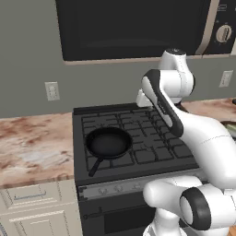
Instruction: Pick up the butter stick and place it in the pan. Then turn on the burner for the pan.
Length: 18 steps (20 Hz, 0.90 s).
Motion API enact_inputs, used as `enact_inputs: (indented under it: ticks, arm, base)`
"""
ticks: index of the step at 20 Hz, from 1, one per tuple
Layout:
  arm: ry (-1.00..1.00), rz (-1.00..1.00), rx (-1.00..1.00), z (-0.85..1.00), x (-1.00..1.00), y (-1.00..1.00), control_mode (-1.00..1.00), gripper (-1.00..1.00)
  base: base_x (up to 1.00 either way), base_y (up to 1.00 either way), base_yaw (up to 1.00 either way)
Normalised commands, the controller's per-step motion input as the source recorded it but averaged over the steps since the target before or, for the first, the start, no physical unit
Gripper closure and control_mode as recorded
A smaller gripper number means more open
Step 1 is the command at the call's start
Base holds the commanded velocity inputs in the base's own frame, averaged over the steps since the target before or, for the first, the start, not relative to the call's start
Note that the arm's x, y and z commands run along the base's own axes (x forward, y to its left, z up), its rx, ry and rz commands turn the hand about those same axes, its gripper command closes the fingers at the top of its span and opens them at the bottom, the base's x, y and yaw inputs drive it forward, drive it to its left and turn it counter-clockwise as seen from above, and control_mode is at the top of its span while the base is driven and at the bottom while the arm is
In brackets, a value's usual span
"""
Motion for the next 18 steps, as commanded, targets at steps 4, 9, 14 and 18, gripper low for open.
enact_inputs:
  ticks: [4, 9, 14, 18]
  arm:
    - [0.01, 0.00, 0.01, -0.02, 0.03, -0.40, -1.00, -1.00]
    - [0.00, 0.00, 0.03, -0.09, 0.00, -0.90, -1.00, -1.00]
    - [0.00, -0.02, 0.06, -0.09, 0.00, -1.00, -1.00, -1.00]
    - [0.01, -0.06, 0.08, -0.11, 0.00, -1.00, -1.00, -1.00]
  base:
    - [0.00, 0.00, 0.00]
    - [0.00, 0.00, 0.00]
    - [0.00, 0.00, 0.00]
    - [0.00, 0.00, 0.00]
